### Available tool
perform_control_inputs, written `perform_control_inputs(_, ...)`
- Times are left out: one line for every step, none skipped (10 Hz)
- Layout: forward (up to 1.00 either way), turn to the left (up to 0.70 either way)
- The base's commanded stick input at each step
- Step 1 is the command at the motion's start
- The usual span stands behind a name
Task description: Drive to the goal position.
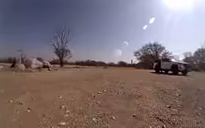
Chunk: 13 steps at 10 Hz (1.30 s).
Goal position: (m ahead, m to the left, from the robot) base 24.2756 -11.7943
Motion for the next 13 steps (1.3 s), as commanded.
perform_control_inputs(0.50,0.00)
perform_control_inputs(0.50,0.00)
perform_control_inputs(0.50,0.00)
perform_control_inputs(0.50,0.00)
perform_control_inputs(0.50,0.00)
perform_control_inputs(0.50,0.00)
perform_control_inputs(0.50,0.00)
perform_control_inputs(0.50,0.00)
perform_control_inputs(0.50,0.00)
perform_control_inputs(0.50,0.00)
perform_control_inputs(0.50,0.00)
perform_control_inputs(0.50,0.00)
perform_control_inputs(0.50,0.00)
